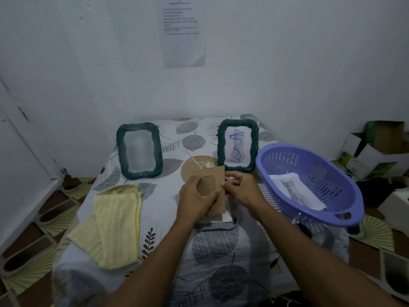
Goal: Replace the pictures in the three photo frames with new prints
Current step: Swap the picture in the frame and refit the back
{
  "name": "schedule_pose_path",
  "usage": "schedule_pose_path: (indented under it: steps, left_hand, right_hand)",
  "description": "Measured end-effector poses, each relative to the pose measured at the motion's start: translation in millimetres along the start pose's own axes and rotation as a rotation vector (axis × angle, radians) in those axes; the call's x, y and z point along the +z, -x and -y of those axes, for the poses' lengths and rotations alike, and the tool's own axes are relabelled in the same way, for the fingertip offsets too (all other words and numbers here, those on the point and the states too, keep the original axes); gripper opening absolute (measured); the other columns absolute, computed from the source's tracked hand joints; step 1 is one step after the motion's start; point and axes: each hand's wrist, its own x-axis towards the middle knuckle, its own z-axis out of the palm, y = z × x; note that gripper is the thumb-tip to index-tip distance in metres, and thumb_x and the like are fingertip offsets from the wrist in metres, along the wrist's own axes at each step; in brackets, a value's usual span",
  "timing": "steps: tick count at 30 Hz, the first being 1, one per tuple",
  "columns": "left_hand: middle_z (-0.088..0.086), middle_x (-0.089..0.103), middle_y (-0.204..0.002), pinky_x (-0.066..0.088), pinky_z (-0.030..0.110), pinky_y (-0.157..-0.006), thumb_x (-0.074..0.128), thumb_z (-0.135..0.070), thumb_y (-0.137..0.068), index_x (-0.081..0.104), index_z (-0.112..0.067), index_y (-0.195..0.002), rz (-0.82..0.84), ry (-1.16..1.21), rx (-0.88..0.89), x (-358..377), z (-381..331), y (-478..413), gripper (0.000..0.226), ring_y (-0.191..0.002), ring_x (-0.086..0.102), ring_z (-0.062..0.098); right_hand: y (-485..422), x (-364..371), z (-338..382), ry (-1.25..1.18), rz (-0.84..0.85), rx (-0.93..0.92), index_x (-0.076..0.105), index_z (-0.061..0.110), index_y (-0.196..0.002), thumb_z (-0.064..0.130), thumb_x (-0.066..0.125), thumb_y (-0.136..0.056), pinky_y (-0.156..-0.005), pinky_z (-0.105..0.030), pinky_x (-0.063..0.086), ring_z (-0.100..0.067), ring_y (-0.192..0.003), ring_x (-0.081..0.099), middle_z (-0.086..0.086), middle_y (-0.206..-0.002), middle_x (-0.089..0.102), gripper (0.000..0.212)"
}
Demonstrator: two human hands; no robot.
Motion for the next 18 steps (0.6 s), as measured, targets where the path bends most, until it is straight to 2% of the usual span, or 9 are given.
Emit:
schedule_pose_path:
  steps: [2,4,5,7,8,13,15,18]
  left_hand:
    - [-0.008,0.059,-0.11,0.043,0.017,-0.078,0.072,-0.039,-0.08,0.059,-0.019,-0.124,-0.007,0.08,-0.044,-3,3,0,0.05,-0.096,0.053,0.008]
    - [0.002,0.062,-0.124,0.048,0.026,-0.09,0.07,-0.024,-0.085,0.057,-0.014,-0.129,0.005,0.123,-0.083,-7,9,-4,0.047,-0.104,0.057,0.013]
    - [0.006,0.062,-0.127,0.048,0.023,-0.09,0.069,-0.015,-0.086,0.057,-0.013,-0.13,0.021,0.116,-0.079,-9,11,-4,0.046,-0.104,0.057,0.013]
    - [0.007,0.063,-0.126,0.042,0.002,-0.075,0.067,-0.004,-0.084,0.058,-0.012,-0.128,0.042,0.076,-0.057,-10,16,-4,0.046,-0.098,0.056,0.008]
    - [0.007,0.063,-0.125,0.039,-0.003,-0.068,0.067,-0.001,-0.083,0.059,-0.012,-0.128,0.046,0.065,-0.052,-9,17,-3,0.046,-0.096,0.055,0.007]
    - [0.004,0.065,-0.118,0.037,-0.007,-0.064,0.068,0.002,-0.081,0.061,-0.012,-0.126,0.044,0.044,-0.042,-7,25,-3,0.047,-0.097,0.058,0.008]
    - [0.005,0.066,-0.12,0.039,-0.003,-0.071,0.068,0.002,-0.081,0.062,-0.012,-0.125,0.041,0.035,-0.039,-7,26,-5,0.047,-0.093,0.057,0.005]
    - [0.007,0.066,-0.121,0.046,0.016,-0.084,0.069,0.002,-0.08,0.062,-0.012,-0.125,0.052,0.032,-0.038,-9,29,-7,0.048,-0.092,0.058,0.005]
  right_hand:
    - [-2,-2,3,-0.01,-0.005,0.039,0.063,0.014,-0.115,0.004,0.064,-0.088,-0.051,-0.021,0.051,-0.011,-0.059,0.065,-0.006,-0.074,0.072,0.029]
    - [-3,-5,3,0.005,0.008,0.056,0.063,0.007,-0.119,0.001,0.063,-0.089,-0.051,-0.021,0.05,-0.013,-0.058,0.064,-0.009,-0.076,0.07,0.031]
    - [-3,-7,2,0.03,0.016,0.052,0.062,0.006,-0.122,0.0,0.062,-0.089,-0.05,-0.021,0.049,-0.011,-0.056,0.063,-0.009,-0.076,0.068,0.033]
    - [-2,-8,-1,0.086,0.023,0.035,0.062,0.007,-0.124,-0.002,0.06,-0.09,-0.047,-0.017,0.047,-0.009,-0.054,0.061,-0.008,-0.075,0.066,0.035]
    - [-1,-8,-2,0.105,0.021,0.033,0.062,0.009,-0.125,-0.003,0.06,-0.09,-0.047,-0.016,0.047,-0.009,-0.055,0.061,-0.007,-0.076,0.064,0.037]
    - [0,-5,-9,0.203,-0.007,0.042,0.062,0.014,-0.127,0.001,0.062,-0.089,-0.047,-0.015,0.045,-0.009,-0.057,0.056,-0.004,-0.077,0.063,0.04]
    - [-2,-3,-10,0.24,-0.009,0.028,0.061,0.016,-0.127,0.002,0.062,-0.089,-0.053,-0.019,0.048,-0.01,-0.058,0.057,-0.006,-0.082,0.066,0.041]
    - [-4,-2,-10,0.278,-0.012,0.015,0.061,0.018,-0.128,0.004,0.062,-0.089,-0.066,-0.029,0.055,-0.013,-0.066,0.06,-0.003,-0.084,0.068,0.041]
